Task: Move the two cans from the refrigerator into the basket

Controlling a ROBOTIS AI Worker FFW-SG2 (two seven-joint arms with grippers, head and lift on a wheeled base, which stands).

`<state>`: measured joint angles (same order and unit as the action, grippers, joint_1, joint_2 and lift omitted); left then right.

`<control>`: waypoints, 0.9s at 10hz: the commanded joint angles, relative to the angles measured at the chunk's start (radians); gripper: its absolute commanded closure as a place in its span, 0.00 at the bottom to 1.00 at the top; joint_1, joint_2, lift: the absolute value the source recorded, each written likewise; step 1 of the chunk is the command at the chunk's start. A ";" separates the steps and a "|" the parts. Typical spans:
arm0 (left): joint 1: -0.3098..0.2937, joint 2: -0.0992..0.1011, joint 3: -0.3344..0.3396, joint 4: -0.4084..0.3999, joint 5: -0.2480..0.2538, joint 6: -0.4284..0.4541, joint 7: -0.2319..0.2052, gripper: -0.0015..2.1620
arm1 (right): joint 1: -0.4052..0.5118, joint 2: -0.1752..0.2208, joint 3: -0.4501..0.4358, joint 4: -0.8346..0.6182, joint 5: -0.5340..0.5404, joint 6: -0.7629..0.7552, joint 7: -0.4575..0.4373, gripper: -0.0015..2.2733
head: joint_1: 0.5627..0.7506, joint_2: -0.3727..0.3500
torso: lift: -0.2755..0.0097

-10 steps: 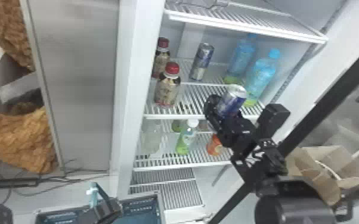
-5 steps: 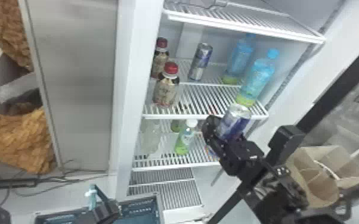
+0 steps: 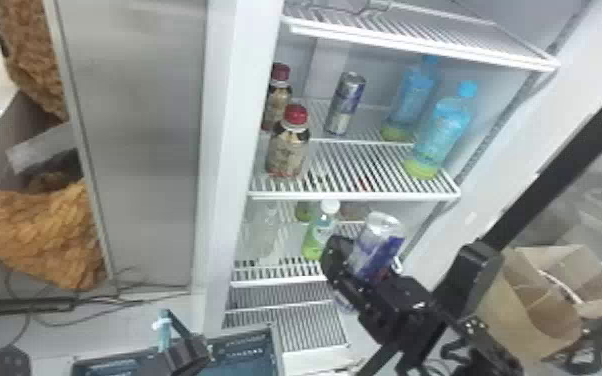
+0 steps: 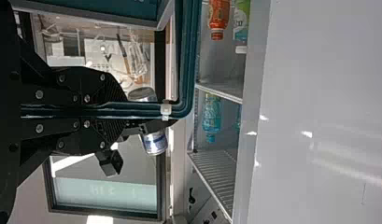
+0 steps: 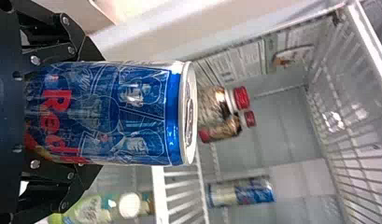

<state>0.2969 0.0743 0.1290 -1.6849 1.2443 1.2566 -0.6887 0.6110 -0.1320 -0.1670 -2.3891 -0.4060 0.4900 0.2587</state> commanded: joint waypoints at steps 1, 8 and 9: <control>0.002 -0.002 0.001 0.000 0.000 0.000 0.000 0.55 | 0.027 0.000 0.017 -0.015 -0.025 0.043 0.011 0.55 | 0.70 0.10 | 0.86; 0.005 -0.005 0.005 0.000 -0.002 0.000 0.000 0.55 | 0.032 -0.001 0.079 0.015 -0.037 0.276 0.131 0.55 | 0.70 0.24 | 0.86; 0.007 -0.005 0.005 0.000 -0.002 0.000 0.000 0.55 | 0.017 -0.008 0.089 0.037 -0.039 0.298 0.154 0.55 | 0.70 0.25 | 0.86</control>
<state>0.3030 0.0692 0.1336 -1.6849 1.2424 1.2566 -0.6887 0.6347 -0.1365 -0.0833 -2.3628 -0.4441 0.7742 0.4115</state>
